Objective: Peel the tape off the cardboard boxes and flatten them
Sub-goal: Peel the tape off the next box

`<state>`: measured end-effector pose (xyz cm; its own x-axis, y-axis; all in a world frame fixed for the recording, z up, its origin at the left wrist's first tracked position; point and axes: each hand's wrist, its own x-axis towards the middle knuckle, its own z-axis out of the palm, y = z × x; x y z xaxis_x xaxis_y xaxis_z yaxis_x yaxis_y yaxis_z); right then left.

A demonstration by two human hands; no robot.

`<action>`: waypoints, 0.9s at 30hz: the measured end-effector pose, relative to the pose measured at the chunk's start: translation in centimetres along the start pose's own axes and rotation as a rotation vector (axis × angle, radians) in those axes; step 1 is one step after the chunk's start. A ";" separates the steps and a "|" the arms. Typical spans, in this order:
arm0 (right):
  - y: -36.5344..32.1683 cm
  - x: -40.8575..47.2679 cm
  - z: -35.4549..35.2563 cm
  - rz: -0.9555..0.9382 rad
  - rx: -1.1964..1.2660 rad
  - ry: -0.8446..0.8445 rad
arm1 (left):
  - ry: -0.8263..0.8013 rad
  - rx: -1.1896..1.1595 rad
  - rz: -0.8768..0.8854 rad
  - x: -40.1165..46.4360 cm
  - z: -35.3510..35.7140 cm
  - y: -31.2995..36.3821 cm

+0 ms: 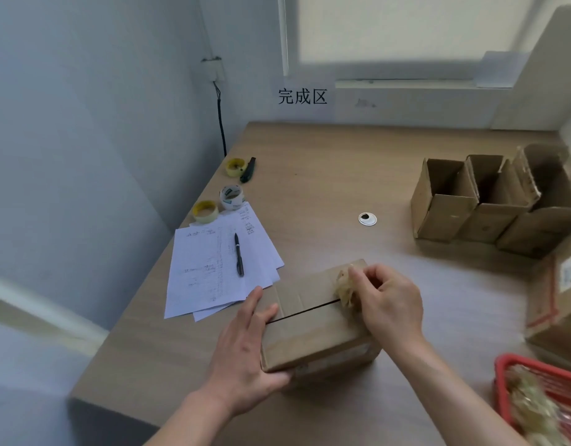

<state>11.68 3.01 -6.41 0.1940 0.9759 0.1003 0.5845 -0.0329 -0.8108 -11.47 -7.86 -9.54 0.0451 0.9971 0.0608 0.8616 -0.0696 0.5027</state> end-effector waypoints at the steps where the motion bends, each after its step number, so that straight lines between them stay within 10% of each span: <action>1: 0.0 -0.2 0.0 0.015 0.053 -0.012 | 0.002 -0.002 -0.005 0.0 0.0 0.1; 7: 0.9 1.9 -1.1 0.044 0.034 -0.131 | -0.006 0.018 0.009 0.1 0.2 0.5; 13: 1.1 1.0 -0.2 -0.087 -0.222 0.114 | 0.006 0.018 0.049 0.5 0.4 -0.5; 27: 1.0 1.3 -0.7 0.702 0.692 0.002 | -0.023 -0.011 0.144 1.4 0.3 -2.6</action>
<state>13.06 4.10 -6.69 0.3227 0.7823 -0.5327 -0.2540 -0.4706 -0.8450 -13.47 -6.32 -11.03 0.1797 0.9772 0.1131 0.8397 -0.2123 0.4999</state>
